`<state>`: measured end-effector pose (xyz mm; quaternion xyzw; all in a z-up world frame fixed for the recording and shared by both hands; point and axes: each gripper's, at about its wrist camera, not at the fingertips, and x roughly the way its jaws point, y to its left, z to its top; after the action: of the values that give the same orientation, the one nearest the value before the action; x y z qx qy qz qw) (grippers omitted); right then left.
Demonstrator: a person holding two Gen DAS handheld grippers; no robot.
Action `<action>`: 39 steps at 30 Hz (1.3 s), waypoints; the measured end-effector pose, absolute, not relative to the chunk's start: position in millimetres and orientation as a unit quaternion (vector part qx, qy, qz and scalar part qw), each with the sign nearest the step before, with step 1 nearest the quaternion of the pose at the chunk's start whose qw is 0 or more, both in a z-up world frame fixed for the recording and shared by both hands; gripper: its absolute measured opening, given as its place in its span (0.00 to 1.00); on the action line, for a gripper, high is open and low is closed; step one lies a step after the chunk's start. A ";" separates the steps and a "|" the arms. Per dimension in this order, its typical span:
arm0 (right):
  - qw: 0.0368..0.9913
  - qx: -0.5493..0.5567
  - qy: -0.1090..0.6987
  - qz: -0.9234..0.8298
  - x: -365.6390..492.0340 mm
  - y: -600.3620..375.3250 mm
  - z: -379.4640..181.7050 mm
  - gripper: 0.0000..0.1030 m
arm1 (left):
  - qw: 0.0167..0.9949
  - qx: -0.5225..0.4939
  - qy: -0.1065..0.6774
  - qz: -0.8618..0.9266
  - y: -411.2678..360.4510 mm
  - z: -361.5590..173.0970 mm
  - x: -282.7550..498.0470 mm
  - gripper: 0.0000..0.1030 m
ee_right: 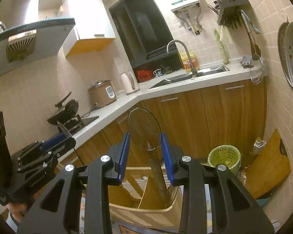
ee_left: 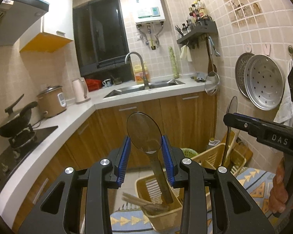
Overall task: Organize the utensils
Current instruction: 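Lower both held spoons over the basket and open both tools, then grasp a black spoon with the left tool while the right tool grasps a clear spoon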
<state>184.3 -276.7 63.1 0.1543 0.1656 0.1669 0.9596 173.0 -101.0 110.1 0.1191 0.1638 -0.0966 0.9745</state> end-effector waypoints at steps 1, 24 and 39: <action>0.959 0.155 0.165 0.168 182.6 -276.7 62.8 0.30 | 0.974 0.118 0.167 -0.099 -99.2 108.2 172.0 0.32; 0.880 0.090 0.419 0.204 76.3 -231.7 56.0 0.57 | 0.936 0.011 0.299 -0.187 -18.1 114.2 52.3 0.61; 0.778 0.024 0.597 0.195 38.6 -160.6 -56.7 0.27 | 0.864 -0.013 0.466 -0.190 30.8 -32.6 13.9 0.49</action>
<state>38.6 -160.6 -56.7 0.0244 0.5968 0.1947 0.7781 13.9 30.8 -32.6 -0.0128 0.4665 -0.1900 0.8638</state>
